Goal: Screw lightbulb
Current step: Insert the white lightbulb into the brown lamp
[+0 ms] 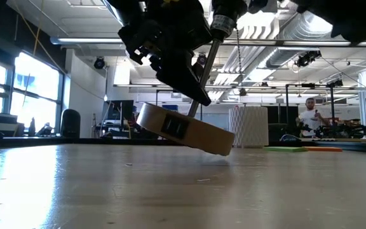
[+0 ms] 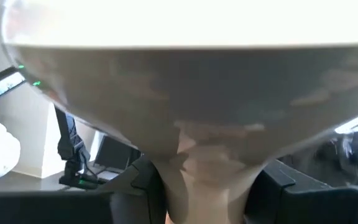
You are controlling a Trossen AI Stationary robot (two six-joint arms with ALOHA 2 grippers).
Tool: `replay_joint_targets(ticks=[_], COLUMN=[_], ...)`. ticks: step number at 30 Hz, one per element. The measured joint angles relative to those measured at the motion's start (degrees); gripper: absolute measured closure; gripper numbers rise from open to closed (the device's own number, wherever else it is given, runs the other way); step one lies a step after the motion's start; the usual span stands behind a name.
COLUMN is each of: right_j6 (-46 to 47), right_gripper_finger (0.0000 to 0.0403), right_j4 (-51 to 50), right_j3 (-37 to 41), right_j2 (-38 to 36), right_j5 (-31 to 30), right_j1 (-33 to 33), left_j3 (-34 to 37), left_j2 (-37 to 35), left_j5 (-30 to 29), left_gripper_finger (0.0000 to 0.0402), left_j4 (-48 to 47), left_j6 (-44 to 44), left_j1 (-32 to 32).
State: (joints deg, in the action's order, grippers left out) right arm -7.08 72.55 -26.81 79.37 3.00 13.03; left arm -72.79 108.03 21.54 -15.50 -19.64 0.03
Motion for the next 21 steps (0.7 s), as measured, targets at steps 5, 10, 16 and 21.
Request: replay_joint_targets(ticks=[5, 10, 16, 21], right_j6=[2.1, 1.9, 2.1, 2.1], right_gripper_finger=[0.0261, 0.0261, 0.0261, 0.0261], right_j4=[4.9, 4.4, -2.0, -3.1], right_j3=[1.5, 0.0, -1.8, -1.8], right_j2=[1.1, 2.3, 2.5, 2.5], right_j5=[-1.5, -1.2, -3.0, -3.2], right_j1=[-0.3, -0.3, -1.0, -1.1], left_j3=[2.7, 3.4, 3.4, 3.4], left_j2=[0.1, 0.2, 0.2, 0.2], left_j5=[0.0, 0.0, 0.0, 0.0], left_gripper_finger=[0.0373, 0.0372, 0.037, 0.0369], left_j4=[6.9, 8.0, 8.2, 8.2], left_j6=[1.2, 2.9, 2.9, 2.9], left_j1=[-0.4, -0.2, -0.2, -0.2])
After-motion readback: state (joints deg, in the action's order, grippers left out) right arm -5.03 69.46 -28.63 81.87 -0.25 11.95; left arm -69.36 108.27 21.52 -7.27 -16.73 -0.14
